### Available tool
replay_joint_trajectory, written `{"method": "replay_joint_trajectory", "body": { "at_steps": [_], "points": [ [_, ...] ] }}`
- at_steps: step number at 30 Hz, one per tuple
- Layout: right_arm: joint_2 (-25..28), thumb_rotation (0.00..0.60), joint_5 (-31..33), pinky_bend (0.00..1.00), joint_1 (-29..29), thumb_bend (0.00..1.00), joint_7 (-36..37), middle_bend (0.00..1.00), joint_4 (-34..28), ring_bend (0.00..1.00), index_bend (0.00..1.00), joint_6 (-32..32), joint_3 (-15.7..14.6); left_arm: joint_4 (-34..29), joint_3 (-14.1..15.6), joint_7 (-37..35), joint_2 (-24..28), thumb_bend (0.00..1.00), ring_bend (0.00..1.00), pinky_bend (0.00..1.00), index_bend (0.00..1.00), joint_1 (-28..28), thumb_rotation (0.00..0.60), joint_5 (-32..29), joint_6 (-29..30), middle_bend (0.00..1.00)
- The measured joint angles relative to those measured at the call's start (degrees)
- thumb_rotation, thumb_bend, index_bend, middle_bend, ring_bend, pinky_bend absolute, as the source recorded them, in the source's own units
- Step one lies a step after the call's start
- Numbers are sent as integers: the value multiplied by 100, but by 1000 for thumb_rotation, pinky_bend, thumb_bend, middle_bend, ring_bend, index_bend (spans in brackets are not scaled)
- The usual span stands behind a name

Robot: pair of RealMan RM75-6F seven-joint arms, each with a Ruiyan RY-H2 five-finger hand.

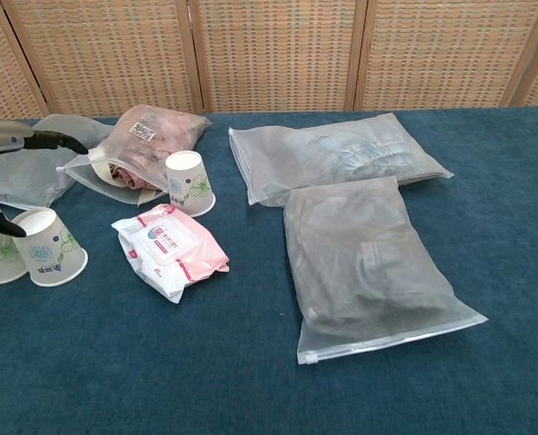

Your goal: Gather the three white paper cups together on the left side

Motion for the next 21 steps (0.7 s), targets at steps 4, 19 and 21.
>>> {"method": "replay_joint_trajectory", "body": {
  "at_steps": [4,19,21],
  "points": [
    [-1,600,-8,0,3,93,-37,0,-23,0,0,-8,-12,-381,-179,-366,371,165,0,0,38,40,600,235,56,0],
    [-3,600,14,0,33,93,-49,0,-39,0,0,-91,-26,57,-627,647,-157,165,0,0,43,-589,600,-962,357,0],
    [-7,600,34,0,44,93,-41,0,-27,0,0,-120,-22,231,-669,865,-351,166,0,0,53,-761,600,-1244,337,0]
  ]
}}
